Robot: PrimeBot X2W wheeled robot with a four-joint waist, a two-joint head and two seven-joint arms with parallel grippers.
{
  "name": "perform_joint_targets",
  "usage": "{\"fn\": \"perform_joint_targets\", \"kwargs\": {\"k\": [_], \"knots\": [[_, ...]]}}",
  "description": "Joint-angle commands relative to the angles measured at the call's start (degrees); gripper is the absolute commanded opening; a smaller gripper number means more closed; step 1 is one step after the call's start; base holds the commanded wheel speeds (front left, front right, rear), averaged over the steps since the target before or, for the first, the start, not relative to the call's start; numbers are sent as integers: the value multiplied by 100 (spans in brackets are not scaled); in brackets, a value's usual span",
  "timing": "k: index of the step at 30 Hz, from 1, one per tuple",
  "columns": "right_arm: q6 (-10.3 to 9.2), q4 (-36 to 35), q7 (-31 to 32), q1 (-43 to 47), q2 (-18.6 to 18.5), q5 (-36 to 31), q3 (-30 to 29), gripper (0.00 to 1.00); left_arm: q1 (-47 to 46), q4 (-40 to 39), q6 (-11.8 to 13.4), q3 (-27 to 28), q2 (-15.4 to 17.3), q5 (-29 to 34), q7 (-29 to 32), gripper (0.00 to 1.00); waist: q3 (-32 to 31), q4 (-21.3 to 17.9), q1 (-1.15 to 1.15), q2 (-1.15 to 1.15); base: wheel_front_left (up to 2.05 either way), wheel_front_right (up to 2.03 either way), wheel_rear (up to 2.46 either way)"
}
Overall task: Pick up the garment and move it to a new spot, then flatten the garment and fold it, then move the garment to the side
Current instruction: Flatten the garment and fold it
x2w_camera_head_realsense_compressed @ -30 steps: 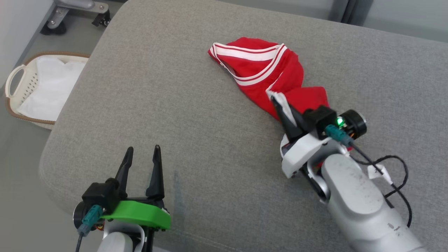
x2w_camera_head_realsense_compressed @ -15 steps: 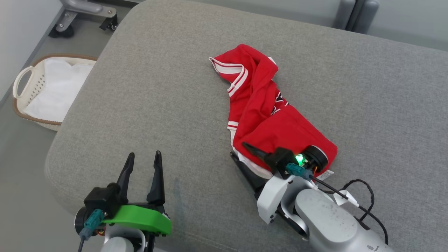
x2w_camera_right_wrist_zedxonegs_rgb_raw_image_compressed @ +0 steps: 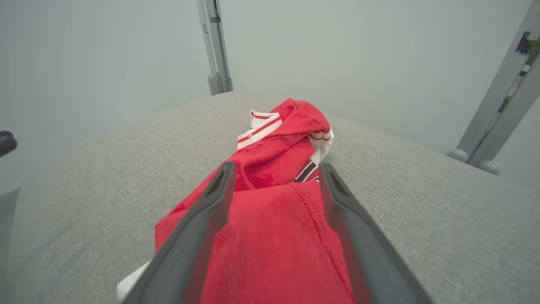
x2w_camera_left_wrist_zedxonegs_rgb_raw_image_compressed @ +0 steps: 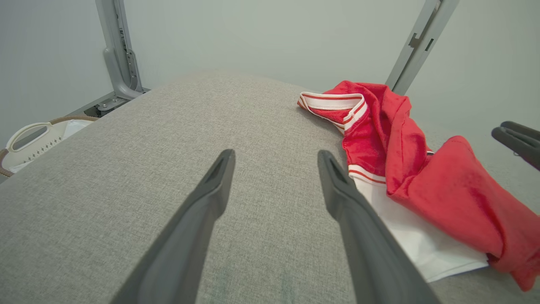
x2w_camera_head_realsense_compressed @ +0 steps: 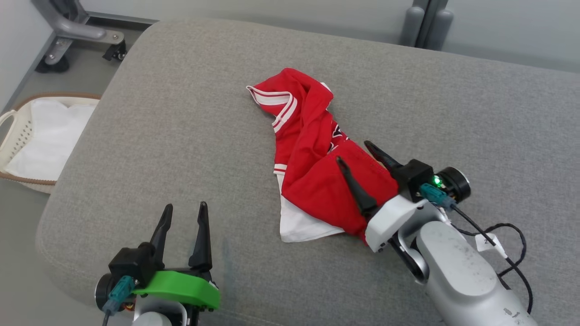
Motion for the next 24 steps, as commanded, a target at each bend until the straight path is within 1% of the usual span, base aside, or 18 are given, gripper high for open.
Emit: {"fn": "perform_joint_targets", "kwargs": {"k": [1, 5, 9, 12, 19, 20, 21, 22, 23, 24], "knots": [[-8, -12, -22, 167, -26, -129, -214, 100, 50, -25, -22, 25, 7, 69, -2, 100, -15, -88, 0, 0, 0, 0, 0], [-8, 128, -23, 351, -26, -347, -732, 100, 32, -42, -36, 40, 7, 70, -1, 100, 30, -149, 0, 0, 0, 0, 0], [-8, 404, -22, 475, -24, -589, -1070, 100, -13, -45, -39, 41, 7, 66, -2, 100, 100, -171, 0, 0, 0, 0, 0], [-8, 622, 34, 525, -24, -634, -1118, 100, -55, -34, -47, 31, 7, 62, -2, 100, 151, -158, 0, 0, 0, 0, 0], [-8, 1030, 134, 520, -26, -408, -896, 100, -123, -23, -30, 23, 7, 18, -1, 100, 240, -113, 0, 0, 0, 0, 0], [-8, 1085, 149, 509, -28, -400, -880, 90, -125, -21, -24, 23, 7, 14, -1, 100, 245, -109, 0, 0, 0, 0, 0], [-8, 1144, 165, 503, -28, -404, -861, 64, -125, -19, -15, 22, 7, 11, -1, 100, 249, -105, 0, 0, 0, 0, 0], [-8, 1184, 171, 502, -27, -411, -844, 44, -120, -19, -10, 20, 7, 10, -1, 100, 250, -102, 0, 0, 0, 0, 0], [-8, 1231, 165, 492, -28, -412, -827, 28, -120, -18, -6, 26, 7, 10, -1, 100, 254, -103, 0, 0, 0, 0, 0], [-8, 1249, 159, 480, -28, -415, -825, 22, -122, -20, -2, 32, 7, 8, -1, 100, 256, -105, 0, 0, 0, 0, 0]]}}
